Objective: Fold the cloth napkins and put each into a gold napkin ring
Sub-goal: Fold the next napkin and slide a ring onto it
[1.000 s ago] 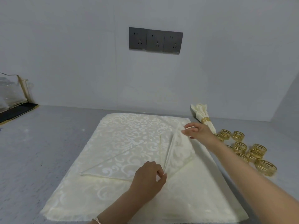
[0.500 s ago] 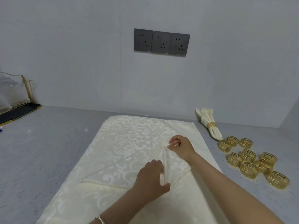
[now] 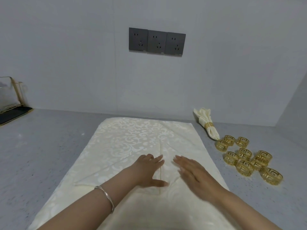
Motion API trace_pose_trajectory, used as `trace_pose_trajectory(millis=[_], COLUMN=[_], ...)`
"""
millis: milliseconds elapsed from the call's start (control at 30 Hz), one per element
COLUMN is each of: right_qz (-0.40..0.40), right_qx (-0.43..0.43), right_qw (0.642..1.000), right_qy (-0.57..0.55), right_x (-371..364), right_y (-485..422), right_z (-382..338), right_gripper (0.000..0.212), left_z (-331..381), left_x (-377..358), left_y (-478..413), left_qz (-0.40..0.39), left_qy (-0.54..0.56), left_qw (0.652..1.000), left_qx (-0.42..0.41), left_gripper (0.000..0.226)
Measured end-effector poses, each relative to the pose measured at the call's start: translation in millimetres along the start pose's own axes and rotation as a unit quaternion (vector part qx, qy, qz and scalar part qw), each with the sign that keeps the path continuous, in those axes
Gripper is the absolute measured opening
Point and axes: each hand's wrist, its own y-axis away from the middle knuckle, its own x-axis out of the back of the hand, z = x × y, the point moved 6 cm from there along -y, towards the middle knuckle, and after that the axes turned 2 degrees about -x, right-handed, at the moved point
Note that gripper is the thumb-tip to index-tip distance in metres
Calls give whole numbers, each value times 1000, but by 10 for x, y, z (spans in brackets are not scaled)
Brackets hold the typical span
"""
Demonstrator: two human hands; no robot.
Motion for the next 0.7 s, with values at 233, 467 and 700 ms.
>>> trace_pose_trajectory(millis=[233, 467, 700], right_qz=[-150, -122, -56], right_qx=[42, -53, 75], right_qw=[984, 984, 988], right_qy=[87, 118, 119], right_x=[-278, -69, -250], right_y=[325, 178, 205], right_z=[-167, 352, -355], right_gripper=[48, 74, 62], left_z=[-51, -63, -156], left_x=[-175, -196, -189], left_y=[23, 51, 70], left_qz=[-19, -2, 95], left_qy=[69, 89, 359], left_qw=[997, 996, 928], left_qx=[-2, -11, 20], left_gripper=[106, 107, 73])
